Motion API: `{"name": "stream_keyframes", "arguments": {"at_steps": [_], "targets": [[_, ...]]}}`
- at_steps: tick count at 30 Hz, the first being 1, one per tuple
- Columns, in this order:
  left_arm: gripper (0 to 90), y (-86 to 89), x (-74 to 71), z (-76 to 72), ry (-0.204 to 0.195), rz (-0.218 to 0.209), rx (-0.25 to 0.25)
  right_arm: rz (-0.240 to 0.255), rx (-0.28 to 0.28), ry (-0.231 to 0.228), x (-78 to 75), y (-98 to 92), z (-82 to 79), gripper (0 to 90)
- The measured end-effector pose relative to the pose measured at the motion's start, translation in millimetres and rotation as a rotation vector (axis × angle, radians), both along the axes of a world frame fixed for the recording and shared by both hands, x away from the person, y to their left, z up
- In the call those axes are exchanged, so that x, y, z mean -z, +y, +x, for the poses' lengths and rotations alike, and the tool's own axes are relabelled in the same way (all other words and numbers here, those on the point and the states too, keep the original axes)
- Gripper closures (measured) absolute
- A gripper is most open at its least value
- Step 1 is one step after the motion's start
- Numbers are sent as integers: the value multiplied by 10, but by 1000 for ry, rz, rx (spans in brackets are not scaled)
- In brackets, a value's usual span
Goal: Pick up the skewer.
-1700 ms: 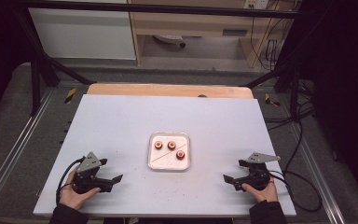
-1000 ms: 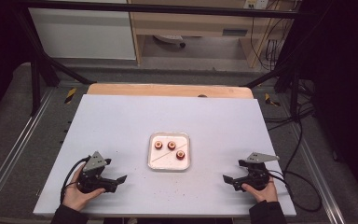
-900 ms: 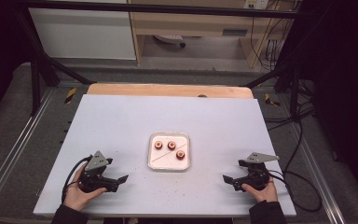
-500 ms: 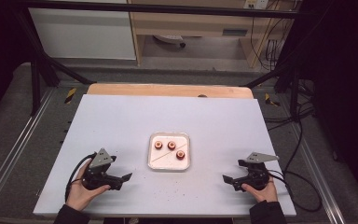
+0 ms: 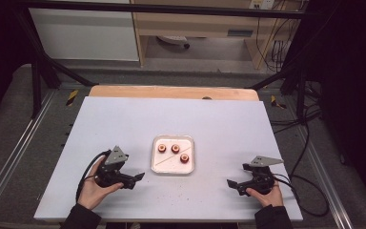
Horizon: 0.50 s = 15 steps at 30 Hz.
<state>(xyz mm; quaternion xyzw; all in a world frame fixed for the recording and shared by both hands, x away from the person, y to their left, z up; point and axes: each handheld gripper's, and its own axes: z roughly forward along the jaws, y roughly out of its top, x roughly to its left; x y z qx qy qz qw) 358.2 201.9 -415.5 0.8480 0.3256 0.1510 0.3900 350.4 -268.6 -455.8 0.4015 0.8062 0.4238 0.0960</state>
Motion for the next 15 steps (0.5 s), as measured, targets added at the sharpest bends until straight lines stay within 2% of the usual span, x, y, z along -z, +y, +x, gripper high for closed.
{"name": "stream_keyframes", "arguments": {"at_steps": [5, 11, 15], "targets": [[92, -178, -57, 75, -6, 13, 18, -2, 0, 3, 1, 9, -3, 6], [110, -355, -72, 160, -6, 37, 30, -4, -4, -1, 3, 8, -2, 7], [135, -449, -74, 201, -3, 37, 34, -4, -4, -1, 5, 9, -2, 7]]}}
